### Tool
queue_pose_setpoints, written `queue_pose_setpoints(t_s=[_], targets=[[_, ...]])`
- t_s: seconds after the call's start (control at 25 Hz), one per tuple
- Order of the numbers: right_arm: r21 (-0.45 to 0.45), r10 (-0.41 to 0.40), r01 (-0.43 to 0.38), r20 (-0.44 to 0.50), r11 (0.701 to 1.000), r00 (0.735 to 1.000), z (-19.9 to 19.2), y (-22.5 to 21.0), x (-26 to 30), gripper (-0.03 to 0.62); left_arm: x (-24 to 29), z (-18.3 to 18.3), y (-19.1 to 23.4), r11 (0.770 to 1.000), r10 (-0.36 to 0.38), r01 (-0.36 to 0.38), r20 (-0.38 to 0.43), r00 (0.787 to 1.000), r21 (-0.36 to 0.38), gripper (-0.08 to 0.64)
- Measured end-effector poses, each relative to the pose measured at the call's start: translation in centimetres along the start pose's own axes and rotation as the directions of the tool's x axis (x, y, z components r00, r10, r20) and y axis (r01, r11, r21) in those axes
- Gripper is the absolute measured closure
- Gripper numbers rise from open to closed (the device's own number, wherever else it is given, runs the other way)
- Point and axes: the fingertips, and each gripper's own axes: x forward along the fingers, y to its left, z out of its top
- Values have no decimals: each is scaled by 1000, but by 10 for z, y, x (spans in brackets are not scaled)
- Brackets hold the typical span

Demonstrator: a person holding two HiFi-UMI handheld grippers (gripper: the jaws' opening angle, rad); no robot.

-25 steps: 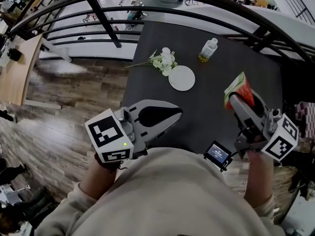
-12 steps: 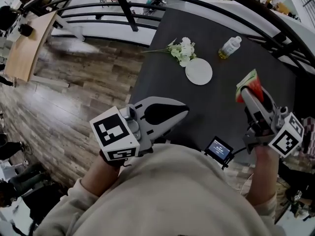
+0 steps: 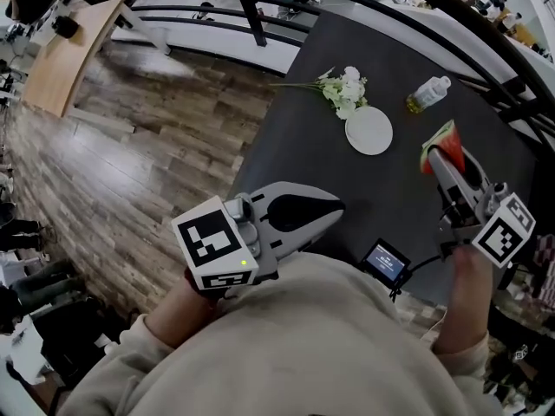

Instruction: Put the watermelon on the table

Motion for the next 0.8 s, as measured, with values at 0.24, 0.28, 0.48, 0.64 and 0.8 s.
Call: queue_pose_setpoints(t_s=[0.24,0.28,0.48,0.64,0.8], targets=[[-14,-15,15,-63,1000,998,-21,-25,22,414,-10,-3,3,999,39,-39,-10,999,-15,554],[-15,-17,16,-69,1000,997,-24,-29,26,414,-11,-5,5,999,46,-46,-14,999,-19,554],[-5,-14,14,-81,1000,997,-32,-46,40,414,-14,-14,8,997,70,-71,-35,997,-37,554],[7,-19,20,-98,1000,995,-40,-56,46,414,-16,-18,10,995,87,-89,-41,995,-52,554],[13,-31,33,-121,999,992,-50,-67,47,414,-16,-22,8,993,92,-95,-41,995,-66,554]])
